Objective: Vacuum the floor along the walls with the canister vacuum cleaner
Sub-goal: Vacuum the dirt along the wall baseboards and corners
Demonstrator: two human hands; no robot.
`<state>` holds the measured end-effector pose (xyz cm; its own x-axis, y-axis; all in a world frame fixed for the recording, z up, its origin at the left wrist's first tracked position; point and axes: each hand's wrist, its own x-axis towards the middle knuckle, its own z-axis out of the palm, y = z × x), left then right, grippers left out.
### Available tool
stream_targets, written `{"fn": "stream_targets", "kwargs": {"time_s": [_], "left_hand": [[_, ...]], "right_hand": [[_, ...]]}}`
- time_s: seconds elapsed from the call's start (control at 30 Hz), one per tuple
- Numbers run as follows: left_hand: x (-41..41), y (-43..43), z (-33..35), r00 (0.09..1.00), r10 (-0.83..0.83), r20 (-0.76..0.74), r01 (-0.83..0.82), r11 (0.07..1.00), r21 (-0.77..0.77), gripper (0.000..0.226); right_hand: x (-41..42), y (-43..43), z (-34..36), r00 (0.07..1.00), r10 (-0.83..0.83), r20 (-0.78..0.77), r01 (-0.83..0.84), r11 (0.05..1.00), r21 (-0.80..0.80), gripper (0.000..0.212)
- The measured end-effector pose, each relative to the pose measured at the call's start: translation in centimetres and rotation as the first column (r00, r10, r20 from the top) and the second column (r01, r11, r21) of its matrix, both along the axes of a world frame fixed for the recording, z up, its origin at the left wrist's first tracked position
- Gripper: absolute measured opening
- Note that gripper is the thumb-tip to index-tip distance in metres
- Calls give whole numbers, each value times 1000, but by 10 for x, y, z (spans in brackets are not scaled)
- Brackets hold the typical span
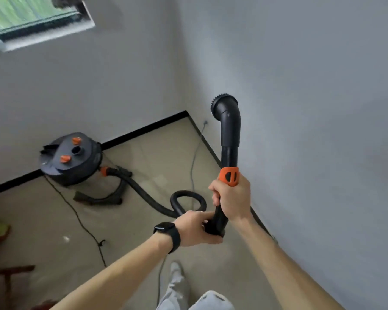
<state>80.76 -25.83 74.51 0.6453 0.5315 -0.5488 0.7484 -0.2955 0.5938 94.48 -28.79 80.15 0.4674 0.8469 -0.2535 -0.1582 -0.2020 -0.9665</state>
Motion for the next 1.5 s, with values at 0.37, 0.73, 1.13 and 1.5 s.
{"fn": "stream_targets", "kwargs": {"time_s": [0.37,0.73,1.13,1.5], "left_hand": [[-219,125,93,784,566,255,-620,734,278,22],[-356,216,66,633,760,148,-762,578,292,14],[-430,395,3,656,741,-140,-622,637,456,20],[-545,554,-79,725,559,-403,-347,801,488,28]], "right_hand": [[-144,103,55,840,342,421,-404,912,66,36],[-231,217,17,750,484,451,-493,863,-107,32],[-310,427,-44,702,590,399,-542,806,-237,34],[-410,553,-104,661,663,351,-512,741,-435,25]]}}
